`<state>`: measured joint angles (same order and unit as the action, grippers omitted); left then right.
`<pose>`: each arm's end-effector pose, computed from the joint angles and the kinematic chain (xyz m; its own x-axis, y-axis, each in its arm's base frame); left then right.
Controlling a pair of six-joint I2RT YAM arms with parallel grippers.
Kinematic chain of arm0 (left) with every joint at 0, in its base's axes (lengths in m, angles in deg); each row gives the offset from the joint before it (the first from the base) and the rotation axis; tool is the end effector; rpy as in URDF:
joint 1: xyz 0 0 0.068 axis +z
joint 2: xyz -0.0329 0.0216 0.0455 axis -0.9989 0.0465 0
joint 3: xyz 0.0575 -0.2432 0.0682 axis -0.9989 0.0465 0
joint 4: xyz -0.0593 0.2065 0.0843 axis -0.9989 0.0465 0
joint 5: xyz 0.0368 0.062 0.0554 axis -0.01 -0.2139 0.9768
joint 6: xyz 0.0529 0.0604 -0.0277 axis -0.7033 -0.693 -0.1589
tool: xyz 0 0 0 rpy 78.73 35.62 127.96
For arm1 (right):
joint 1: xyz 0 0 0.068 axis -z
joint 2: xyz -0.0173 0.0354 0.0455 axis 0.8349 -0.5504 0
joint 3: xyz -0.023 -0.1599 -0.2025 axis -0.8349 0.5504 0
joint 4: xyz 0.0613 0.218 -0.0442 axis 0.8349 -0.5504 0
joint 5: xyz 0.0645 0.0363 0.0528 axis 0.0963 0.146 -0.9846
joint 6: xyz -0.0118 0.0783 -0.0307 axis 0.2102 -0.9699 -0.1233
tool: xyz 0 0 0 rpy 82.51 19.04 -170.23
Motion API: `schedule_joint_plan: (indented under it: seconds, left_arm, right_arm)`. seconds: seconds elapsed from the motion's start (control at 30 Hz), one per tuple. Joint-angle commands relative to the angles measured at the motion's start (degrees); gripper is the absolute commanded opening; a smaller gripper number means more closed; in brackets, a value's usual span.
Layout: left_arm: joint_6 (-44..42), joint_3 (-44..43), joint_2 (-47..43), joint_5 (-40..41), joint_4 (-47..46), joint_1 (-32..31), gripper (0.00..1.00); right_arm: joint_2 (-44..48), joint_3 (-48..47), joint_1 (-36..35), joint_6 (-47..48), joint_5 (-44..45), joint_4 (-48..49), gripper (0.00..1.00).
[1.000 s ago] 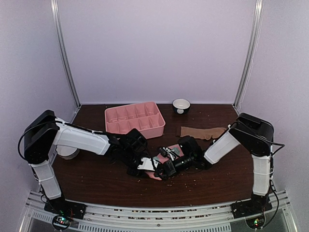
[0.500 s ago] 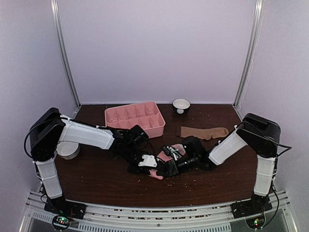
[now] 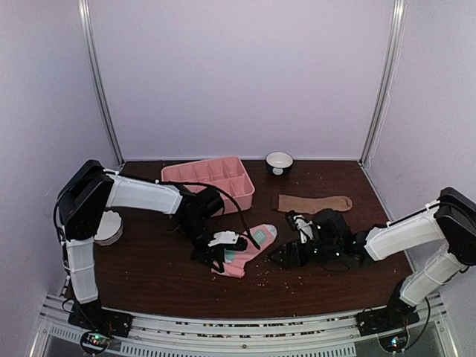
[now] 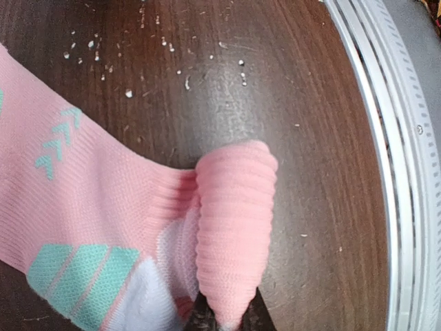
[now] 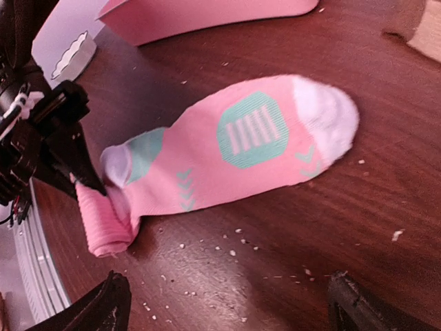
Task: Roll the socks
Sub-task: Roll the sock at the center of the board.
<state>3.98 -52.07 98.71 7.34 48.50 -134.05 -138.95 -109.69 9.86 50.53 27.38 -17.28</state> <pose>0.2035 -0.2780 0.1163 -0.0803 0.8796 -0.4689 0.9355 -0.0959 -0.3401 0.1756 0.2200 0.1319 -0.7588 -0.1658 -0.6299 -0.5770 0.6197 0.5320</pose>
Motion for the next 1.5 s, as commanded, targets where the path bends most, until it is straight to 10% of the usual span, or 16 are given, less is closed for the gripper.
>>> schedule_joint_plan:
  seconds: [0.0,0.17,0.27,0.5,1.47]
  left_arm:
    - [5.45,-3.92,2.21,-4.18,6.71,-0.23,0.00]
    - [9.22,-5.92,4.97,-5.23,9.08,-0.21,0.00]
    - [10.52,-7.09,7.39,-3.51,9.76,-0.21,0.00]
    - [13.89,-9.08,11.46,-0.04,9.73,-0.22,0.00]
    - [14.48,-6.50,11.55,4.24,8.15,-0.21,0.00]
  right_arm:
    - [6.71,1.66,0.29,2.79,18.00,-6.37,1.00]
    - [14.17,10.79,2.04,-9.79,27.41,2.79,1.00]
    - [9.82,8.92,1.68,-3.28,16.76,3.66,1.00]
    - [9.82,14.13,-15.55,15.22,27.88,16.46,0.99]
    - [-22.45,-8.74,-19.43,32.87,7.52,20.84,0.31]
